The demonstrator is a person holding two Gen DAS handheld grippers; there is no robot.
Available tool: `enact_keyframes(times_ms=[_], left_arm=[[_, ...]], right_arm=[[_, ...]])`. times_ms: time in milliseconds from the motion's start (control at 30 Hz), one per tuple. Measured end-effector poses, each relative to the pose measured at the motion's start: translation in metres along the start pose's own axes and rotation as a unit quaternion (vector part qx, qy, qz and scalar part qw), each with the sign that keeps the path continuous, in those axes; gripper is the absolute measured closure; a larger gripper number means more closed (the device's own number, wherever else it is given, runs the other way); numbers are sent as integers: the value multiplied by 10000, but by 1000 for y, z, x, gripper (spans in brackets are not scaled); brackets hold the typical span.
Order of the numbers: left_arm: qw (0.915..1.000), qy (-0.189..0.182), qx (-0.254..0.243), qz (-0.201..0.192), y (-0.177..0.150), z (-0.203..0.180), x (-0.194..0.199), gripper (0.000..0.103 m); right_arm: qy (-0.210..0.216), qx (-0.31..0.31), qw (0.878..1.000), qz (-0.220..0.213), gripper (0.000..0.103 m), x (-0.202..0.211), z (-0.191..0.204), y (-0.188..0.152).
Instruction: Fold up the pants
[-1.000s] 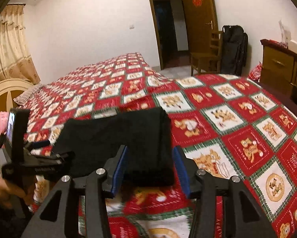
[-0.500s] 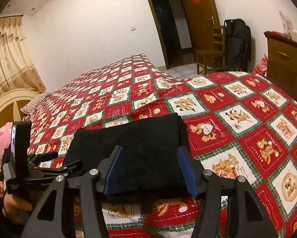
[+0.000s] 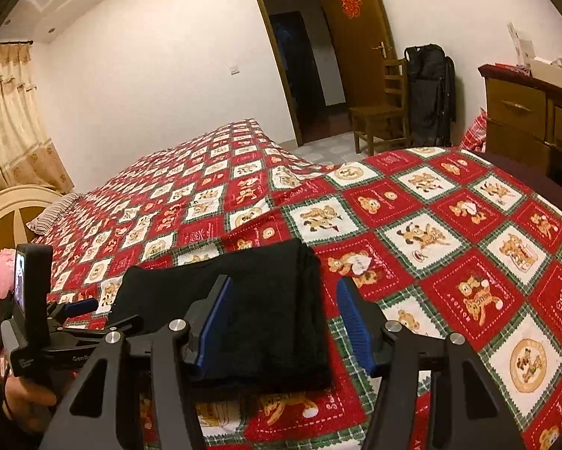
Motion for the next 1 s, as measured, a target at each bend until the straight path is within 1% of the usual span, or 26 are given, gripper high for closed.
enact_keyframes(times_ms=[100,167,233,300,400,500,567,700,767,833,1000], left_arm=[[9999,90,-48,-34,2,0,0,0],[9998,188,-76,-26,2,4,-2,0],[9998,175,6,28,0,8,-5,0],[9996,34,199,174,-4,12,-12,0],[9972,-261,491,509,-14,13,-26,0],[9914,-639,915,689,-20,15,-34,0],[9880,-780,1102,750,-22,15,-37,0],[9905,-694,977,674,-22,9,-38,0],[9906,-710,967,664,-21,7,-39,0],[9901,-744,985,671,-21,9,-39,0],[9904,-747,982,626,-19,8,-40,0]], right_arm=[[-79,45,9999,71,44,-8,1,0],[29,-26,9998,196,44,-19,2,-3],[75,-102,9995,278,44,-30,1,-6],[131,-208,9988,433,44,-42,0,-10],[141,-269,9975,637,44,-55,-1,-17],[76,-192,9965,812,44,-64,-2,-28],[152,-257,9959,856,37,-67,-1,-33],[97,-172,9959,882,34,-70,1,-38],[89,-161,9959,889,32,-71,0,-40],[85,-246,9956,900,26,-74,-3,-43],[50,-392,9951,907,23,-79,-7,-44]])
Point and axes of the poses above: each gripper's, at about its wrist camera, not at the fingertips, and x roughly against the way its jaws point, z to its left, y to its top, the point moved 10 cm from there along -x, roughly the way its jaws point
